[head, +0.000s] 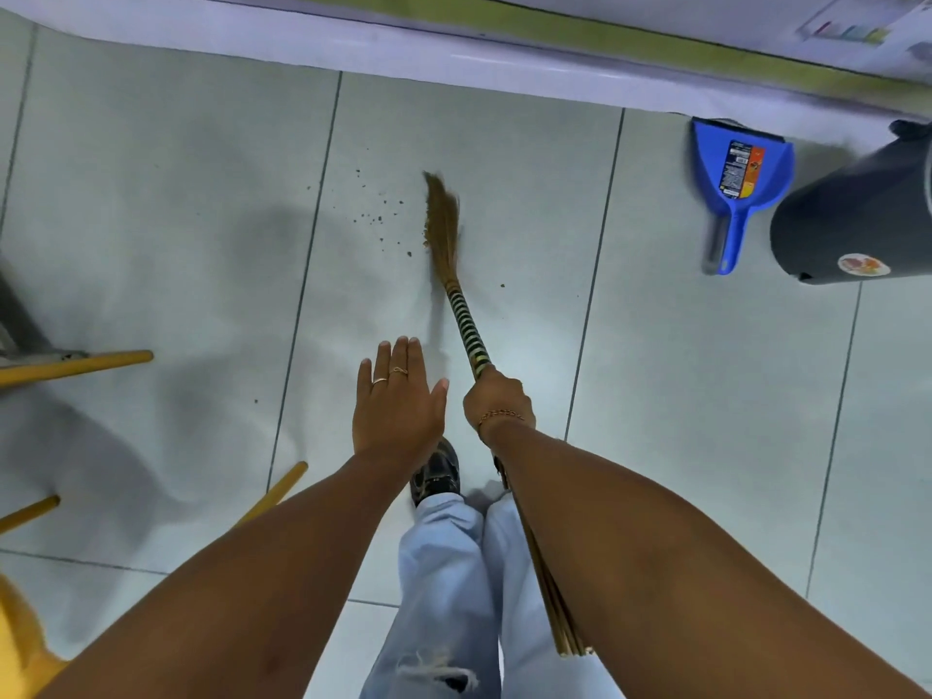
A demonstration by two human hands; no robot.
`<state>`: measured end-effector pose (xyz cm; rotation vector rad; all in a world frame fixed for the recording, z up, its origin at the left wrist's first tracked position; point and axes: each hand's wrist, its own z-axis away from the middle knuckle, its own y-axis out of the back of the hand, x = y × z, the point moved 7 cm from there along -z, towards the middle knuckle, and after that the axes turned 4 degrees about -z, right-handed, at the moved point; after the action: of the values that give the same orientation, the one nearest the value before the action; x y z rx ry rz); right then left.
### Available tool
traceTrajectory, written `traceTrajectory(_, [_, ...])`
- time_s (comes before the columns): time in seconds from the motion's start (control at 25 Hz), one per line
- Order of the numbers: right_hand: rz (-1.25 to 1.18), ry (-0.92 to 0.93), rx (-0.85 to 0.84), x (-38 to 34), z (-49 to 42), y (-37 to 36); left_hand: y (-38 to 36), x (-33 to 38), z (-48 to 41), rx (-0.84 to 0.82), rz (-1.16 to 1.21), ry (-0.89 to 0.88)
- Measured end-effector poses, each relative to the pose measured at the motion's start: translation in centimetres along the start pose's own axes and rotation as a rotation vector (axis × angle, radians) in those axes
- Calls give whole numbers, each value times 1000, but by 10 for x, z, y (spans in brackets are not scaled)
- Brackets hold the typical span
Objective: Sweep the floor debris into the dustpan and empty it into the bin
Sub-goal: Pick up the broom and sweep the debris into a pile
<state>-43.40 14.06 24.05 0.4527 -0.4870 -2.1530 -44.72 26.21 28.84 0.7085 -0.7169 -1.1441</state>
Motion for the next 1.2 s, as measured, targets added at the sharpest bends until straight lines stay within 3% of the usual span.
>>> traceTrajectory(0.2, [-172,50,110,1,36,12,4,-26,9,22,20,25])
traceTrajectory(0.4, [-273,-163,190,47,36,37,5,-25,14,25,34,8])
traceTrajectory(0.64, [-122,-304,-16,66,38,5,-10,-13,17,-14,63,-10])
traceTrajectory(0.84, [-147,-177,-107,39,52,-39,-15,-44,30,-24,107,164])
traceTrajectory(1.2, [-218,-90,-158,-30,29,-54,-6,-78,30,9,68,241])
